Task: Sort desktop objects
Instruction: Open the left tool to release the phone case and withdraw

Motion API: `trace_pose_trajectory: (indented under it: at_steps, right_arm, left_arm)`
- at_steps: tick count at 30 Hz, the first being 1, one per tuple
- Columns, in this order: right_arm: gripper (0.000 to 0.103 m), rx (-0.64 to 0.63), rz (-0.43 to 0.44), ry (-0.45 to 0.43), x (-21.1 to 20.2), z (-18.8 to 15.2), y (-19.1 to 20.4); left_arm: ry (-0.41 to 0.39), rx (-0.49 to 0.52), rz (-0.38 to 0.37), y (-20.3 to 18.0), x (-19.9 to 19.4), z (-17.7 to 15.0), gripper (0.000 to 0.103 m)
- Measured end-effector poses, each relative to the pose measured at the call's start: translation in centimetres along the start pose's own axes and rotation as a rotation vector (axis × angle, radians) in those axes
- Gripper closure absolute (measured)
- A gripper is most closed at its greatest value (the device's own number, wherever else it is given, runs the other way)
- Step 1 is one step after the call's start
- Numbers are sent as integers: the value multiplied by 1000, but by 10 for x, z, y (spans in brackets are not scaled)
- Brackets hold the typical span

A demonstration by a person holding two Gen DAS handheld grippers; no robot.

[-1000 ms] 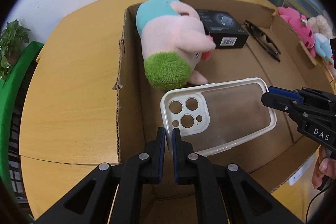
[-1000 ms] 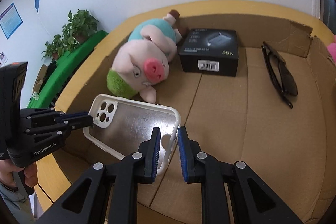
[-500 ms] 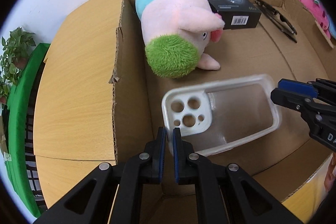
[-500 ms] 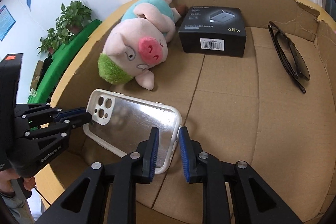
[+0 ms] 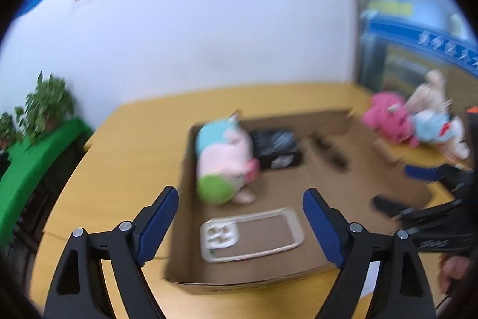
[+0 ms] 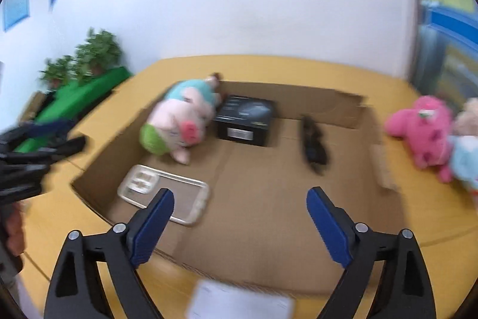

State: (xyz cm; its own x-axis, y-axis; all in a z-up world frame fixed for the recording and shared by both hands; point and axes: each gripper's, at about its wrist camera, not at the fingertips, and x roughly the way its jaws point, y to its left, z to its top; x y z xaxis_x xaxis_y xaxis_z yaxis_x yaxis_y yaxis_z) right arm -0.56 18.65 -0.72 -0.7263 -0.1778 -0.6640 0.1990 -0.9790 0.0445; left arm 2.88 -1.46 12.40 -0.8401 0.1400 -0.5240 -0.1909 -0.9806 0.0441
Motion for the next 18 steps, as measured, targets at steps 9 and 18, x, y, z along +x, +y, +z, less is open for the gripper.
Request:
trace_pose_trajectory:
  at_steps: [9,18]
  right_arm:
    - [4,0,-93,-49,-44,-29,-29]
    - [0,-9,-68,-84,-62,-43,-34]
  left_arm:
    - [-82,-89,-80,-37,-17,-21,17]
    - [-93,-95,-102,-44,-38,-28,17]
